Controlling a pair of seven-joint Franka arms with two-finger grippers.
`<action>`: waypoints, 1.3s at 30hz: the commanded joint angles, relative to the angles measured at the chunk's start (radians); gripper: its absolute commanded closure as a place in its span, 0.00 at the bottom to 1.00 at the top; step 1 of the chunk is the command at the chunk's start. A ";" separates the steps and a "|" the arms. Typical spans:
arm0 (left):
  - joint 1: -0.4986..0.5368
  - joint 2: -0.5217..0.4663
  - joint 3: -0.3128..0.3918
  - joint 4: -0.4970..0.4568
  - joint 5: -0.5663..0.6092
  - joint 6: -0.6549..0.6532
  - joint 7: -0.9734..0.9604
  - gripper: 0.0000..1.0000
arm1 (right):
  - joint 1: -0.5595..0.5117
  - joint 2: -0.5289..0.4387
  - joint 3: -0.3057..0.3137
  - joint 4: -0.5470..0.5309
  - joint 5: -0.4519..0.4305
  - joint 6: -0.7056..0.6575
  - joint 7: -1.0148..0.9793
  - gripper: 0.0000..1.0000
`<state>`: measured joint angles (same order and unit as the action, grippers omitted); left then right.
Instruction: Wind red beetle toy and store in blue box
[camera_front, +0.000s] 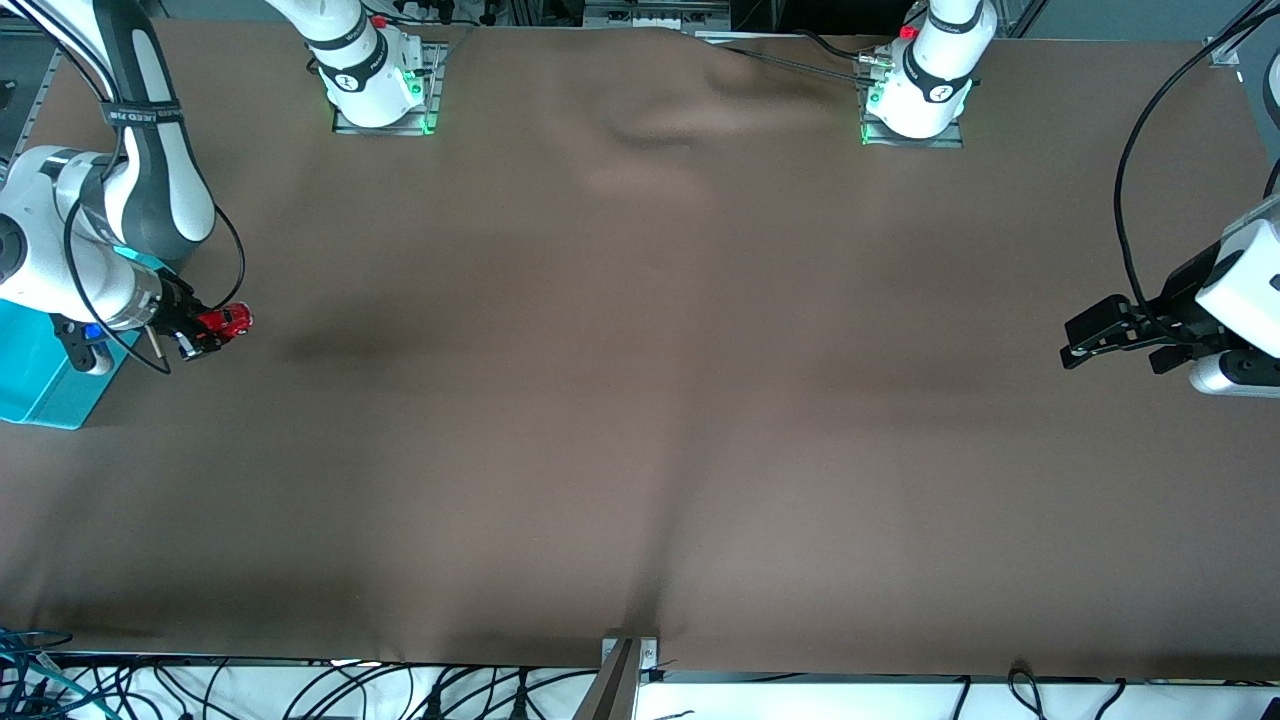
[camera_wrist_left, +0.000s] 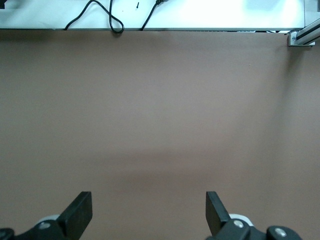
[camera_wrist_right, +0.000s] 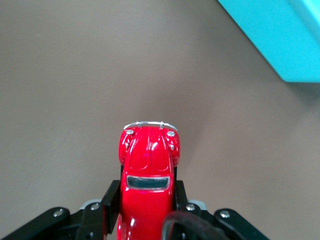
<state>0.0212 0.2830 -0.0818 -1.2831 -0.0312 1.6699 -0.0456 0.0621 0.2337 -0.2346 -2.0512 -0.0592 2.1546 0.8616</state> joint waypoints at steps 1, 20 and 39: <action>-0.003 -0.005 0.004 -0.001 0.016 -0.009 0.024 0.00 | -0.008 -0.053 0.015 0.006 -0.021 -0.081 -0.143 1.00; -0.001 -0.005 0.004 -0.001 0.016 -0.009 0.026 0.00 | -0.033 -0.128 0.009 0.008 -0.021 -0.165 -0.550 1.00; -0.003 -0.005 0.002 -0.001 0.016 -0.009 0.026 0.00 | -0.136 -0.129 0.004 0.058 -0.060 -0.190 -0.863 1.00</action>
<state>0.0213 0.2831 -0.0809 -1.2831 -0.0312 1.6699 -0.0456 -0.0385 0.1139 -0.2366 -2.0199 -0.0987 1.9924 0.0870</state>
